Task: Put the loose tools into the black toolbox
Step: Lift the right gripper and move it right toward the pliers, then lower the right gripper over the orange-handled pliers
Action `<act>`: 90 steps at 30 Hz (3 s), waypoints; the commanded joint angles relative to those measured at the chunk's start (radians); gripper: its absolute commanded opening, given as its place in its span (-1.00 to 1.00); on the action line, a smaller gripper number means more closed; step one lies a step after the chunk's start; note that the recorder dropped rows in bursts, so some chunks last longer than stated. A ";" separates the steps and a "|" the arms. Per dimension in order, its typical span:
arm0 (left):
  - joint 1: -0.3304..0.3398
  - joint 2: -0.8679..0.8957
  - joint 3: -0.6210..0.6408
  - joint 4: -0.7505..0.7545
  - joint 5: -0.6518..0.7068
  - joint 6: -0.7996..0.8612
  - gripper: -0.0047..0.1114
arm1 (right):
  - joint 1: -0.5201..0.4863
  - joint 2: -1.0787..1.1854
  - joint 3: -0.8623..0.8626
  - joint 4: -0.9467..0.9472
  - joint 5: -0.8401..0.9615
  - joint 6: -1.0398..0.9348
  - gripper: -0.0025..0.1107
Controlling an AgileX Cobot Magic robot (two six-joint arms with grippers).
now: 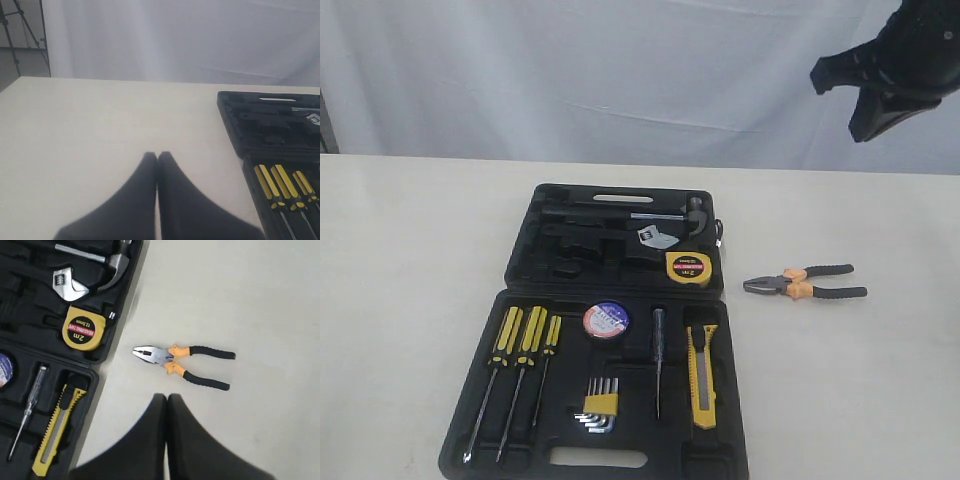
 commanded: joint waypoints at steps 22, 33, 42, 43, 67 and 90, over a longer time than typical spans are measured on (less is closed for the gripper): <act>-0.002 -0.003 0.002 -0.002 0.001 -0.001 -0.92 | 0.012 0.431 0.001 0.019 -0.318 0.152 -0.96; -0.002 -0.003 0.002 -0.002 0.001 -0.001 -0.92 | 0.059 0.544 -0.006 0.041 -0.466 0.162 -0.96; -0.002 -0.003 0.002 -0.002 0.001 -0.001 -0.92 | 0.070 0.552 -0.006 0.031 -0.402 0.178 -0.96; -0.002 -0.003 0.002 -0.002 0.001 -0.001 -0.92 | 0.070 0.552 -0.006 0.031 -0.391 0.178 -0.96; -0.002 -0.003 0.002 -0.002 0.001 -0.002 -0.92 | 0.071 0.524 -0.006 0.027 -0.256 0.159 -0.96; -0.002 -0.003 0.002 -0.002 0.001 -0.002 -0.92 | 0.082 0.576 -0.006 0.023 -0.256 0.128 -0.96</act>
